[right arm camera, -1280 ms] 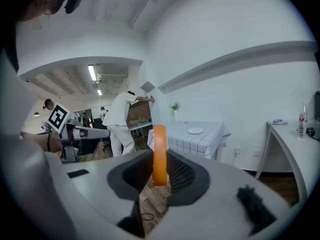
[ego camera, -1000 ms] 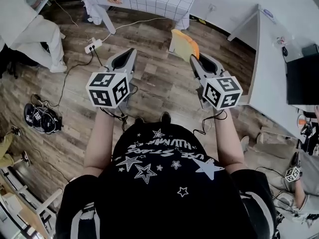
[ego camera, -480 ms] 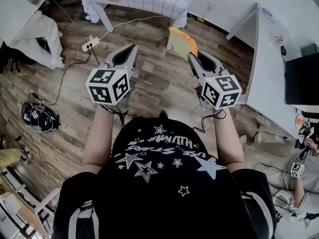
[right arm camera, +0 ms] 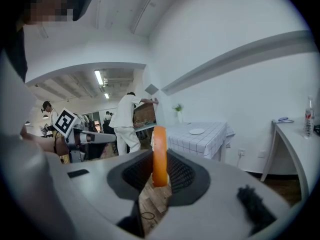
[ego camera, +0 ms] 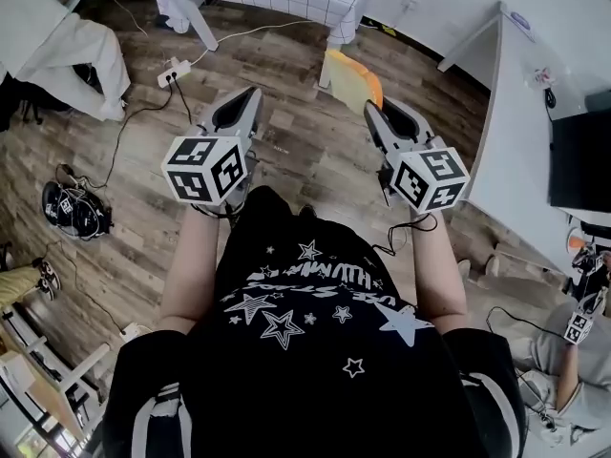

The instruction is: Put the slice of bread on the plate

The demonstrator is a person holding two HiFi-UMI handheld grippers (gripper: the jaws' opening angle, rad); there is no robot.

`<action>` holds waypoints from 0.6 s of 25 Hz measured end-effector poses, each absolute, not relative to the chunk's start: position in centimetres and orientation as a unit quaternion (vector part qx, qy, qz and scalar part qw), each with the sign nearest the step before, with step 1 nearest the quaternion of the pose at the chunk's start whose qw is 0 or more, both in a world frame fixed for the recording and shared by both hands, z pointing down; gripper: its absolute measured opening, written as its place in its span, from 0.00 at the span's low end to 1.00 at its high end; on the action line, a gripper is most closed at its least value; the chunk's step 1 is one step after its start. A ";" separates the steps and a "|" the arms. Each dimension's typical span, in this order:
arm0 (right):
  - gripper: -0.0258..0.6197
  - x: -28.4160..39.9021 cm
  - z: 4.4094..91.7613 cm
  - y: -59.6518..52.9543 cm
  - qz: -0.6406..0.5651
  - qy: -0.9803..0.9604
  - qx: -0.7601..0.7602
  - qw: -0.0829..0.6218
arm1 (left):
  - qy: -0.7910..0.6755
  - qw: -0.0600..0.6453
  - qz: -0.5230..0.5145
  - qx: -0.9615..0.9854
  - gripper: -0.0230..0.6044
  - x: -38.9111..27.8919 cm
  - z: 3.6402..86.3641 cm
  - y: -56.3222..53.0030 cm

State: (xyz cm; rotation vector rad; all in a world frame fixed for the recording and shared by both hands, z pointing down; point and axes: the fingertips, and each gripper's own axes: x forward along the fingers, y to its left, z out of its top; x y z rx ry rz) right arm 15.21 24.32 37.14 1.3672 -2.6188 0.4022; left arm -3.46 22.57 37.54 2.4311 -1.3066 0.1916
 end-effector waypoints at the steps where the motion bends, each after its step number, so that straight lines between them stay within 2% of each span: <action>1: 0.18 15.5 37.3 24.2 0.136 -0.875 0.458 0.080 | -0.465 0.187 0.068 0.863 0.05 -3.3 37.6 22.7; 15: 0.18 15.7 38.5 20.0 0.143 -0.868 0.465 0.104 | -0.452 0.191 0.058 0.869 0.05 -2.6 38.2 17.8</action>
